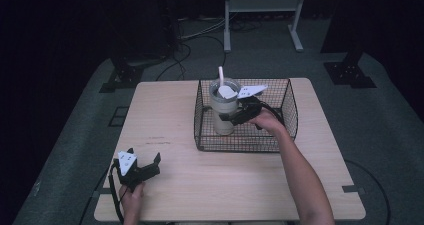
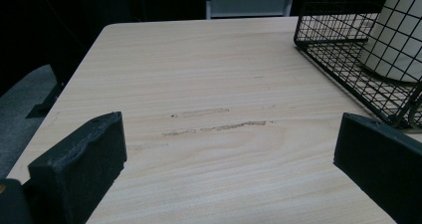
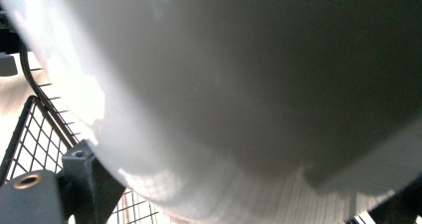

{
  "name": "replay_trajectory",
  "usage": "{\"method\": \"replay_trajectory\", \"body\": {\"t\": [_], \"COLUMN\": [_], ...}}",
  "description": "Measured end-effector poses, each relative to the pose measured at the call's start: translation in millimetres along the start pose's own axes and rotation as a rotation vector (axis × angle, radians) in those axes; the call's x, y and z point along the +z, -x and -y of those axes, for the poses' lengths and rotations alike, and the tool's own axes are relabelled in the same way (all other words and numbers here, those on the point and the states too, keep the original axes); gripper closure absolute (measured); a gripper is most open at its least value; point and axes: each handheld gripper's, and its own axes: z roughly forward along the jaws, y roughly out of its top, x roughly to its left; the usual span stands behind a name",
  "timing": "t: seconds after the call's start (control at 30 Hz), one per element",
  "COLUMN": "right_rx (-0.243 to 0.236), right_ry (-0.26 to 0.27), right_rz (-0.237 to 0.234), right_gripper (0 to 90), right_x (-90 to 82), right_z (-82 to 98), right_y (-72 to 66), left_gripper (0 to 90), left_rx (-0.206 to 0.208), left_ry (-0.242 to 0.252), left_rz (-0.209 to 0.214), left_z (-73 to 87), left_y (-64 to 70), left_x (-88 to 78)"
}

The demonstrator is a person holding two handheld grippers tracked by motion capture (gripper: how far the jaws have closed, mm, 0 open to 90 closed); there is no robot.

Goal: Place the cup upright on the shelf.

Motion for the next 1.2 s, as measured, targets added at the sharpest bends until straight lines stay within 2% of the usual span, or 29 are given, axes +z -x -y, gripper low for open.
{"method": "replay_trajectory", "body": {"t": [1.2], "right_rx": [-0.017], "right_ry": [-0.021], "right_rz": [0.031], "right_gripper": [8.0], "right_x": [-7.6], "right_z": [-1.5], "right_y": [-3.4], "left_gripper": [0.0], "left_rx": [0.002], "left_ry": [-0.002], "left_rz": [0.001], "left_z": [-0.1], "left_y": [0.2], "left_x": [0.0]}}
